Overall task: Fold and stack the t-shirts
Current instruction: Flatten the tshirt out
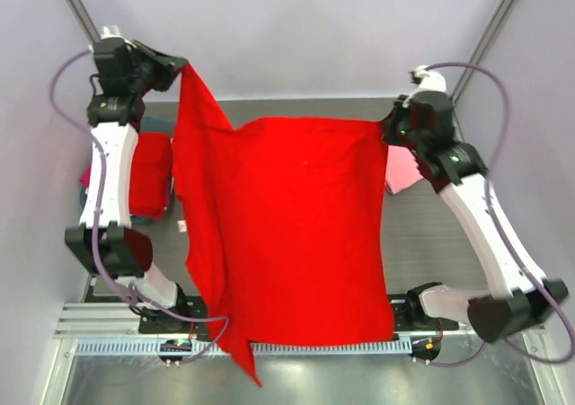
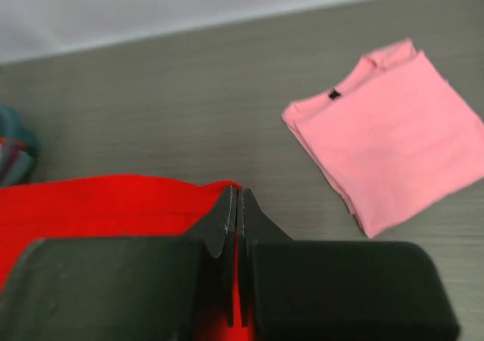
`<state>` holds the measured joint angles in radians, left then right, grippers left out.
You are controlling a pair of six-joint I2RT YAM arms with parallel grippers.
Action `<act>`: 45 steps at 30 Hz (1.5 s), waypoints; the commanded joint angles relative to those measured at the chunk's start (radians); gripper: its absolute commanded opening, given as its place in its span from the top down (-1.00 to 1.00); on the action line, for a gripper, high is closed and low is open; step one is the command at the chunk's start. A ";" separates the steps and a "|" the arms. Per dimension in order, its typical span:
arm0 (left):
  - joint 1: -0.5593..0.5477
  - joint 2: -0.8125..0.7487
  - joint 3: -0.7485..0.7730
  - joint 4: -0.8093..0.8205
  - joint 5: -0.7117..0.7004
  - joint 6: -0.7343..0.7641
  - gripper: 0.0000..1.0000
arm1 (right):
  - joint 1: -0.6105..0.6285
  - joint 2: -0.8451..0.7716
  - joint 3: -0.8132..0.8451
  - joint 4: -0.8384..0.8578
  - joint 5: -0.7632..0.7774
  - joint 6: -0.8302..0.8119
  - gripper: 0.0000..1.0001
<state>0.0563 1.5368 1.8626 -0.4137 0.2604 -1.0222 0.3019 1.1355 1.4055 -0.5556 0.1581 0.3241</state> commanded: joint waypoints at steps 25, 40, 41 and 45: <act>0.005 -0.036 -0.330 0.519 0.154 -0.053 1.00 | -0.060 0.219 -0.038 0.204 -0.115 0.053 0.98; 0.005 -0.774 -1.043 0.165 -0.095 0.129 1.00 | -0.066 0.156 -0.629 0.298 -0.178 0.138 0.98; 0.005 -0.800 -1.065 0.152 -0.099 0.129 0.99 | -0.066 0.150 -0.645 0.296 -0.181 0.142 0.98; 0.004 -0.908 -1.151 0.066 -0.089 0.134 1.00 | -0.066 0.093 -0.698 0.286 -0.167 0.167 0.98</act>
<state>0.0555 0.6365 0.7757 -0.2295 0.1951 -0.9161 0.2398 1.3090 0.7254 -0.3099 -0.0105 0.4568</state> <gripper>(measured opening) 0.006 0.025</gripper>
